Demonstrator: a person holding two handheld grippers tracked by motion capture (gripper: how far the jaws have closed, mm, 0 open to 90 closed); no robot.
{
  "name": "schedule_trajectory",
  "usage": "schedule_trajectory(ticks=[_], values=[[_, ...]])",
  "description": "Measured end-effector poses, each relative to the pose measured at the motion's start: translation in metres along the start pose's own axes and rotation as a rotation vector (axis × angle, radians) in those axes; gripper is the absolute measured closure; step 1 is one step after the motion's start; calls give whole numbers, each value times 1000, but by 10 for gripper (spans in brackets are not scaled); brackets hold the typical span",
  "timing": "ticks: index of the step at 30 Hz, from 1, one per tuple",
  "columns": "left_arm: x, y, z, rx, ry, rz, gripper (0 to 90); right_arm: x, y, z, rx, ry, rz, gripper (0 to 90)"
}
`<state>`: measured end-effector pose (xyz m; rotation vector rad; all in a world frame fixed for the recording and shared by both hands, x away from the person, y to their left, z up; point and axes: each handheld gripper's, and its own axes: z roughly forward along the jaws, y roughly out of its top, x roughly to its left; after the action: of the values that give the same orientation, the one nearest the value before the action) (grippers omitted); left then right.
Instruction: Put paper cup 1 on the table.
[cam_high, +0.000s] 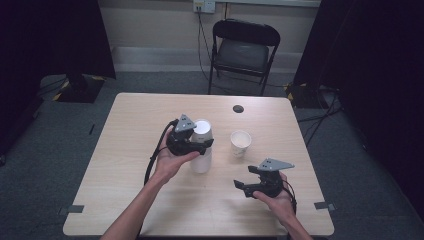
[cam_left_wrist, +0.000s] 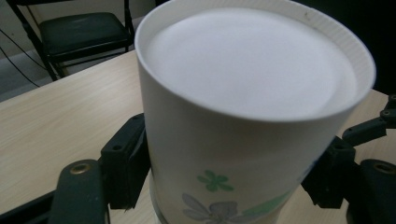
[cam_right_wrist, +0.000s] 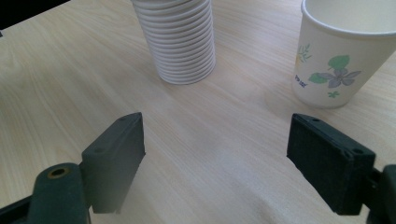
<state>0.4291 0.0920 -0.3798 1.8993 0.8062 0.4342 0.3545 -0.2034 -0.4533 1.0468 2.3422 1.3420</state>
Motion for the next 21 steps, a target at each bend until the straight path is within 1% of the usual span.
schedule_trajectory(ticks=[1,2,3,4,6,7,11,12,14,16,18,21], values=[[0,1,-1,-7,-6,-17,281,0,0,0,1,1,-1,188],[1,2,-2,-16,-9,-18,282,0,0,0,2,1,-1,188],[1,3,-3,-16,-5,-1,283,1,0,1,2,2,-1,187],[0,4,-4,-23,-1,0,283,1,1,1,-1,4,-3,188],[0,7,-7,-46,-9,-14,284,2,1,1,-1,6,-7,188],[-1,9,-8,-55,-5,2,284,2,1,1,0,7,-7,188],[-2,12,-10,-67,-2,9,290,2,1,0,-4,5,-7,188],[-2,13,-11,-74,3,17,292,2,1,0,-3,5,-5,188],[-2,13,-12,-82,-1,5,293,2,1,0,-6,5,-4,188],[-2,14,-13,-91,2,11,295,1,1,0,-7,4,-4,189],[-1,16,-16,-109,2,-1,295,1,1,0,-5,4,-5,189],[1,18,-20,-115,0,-12,296,2,1,1,-5,7,-8,190]])
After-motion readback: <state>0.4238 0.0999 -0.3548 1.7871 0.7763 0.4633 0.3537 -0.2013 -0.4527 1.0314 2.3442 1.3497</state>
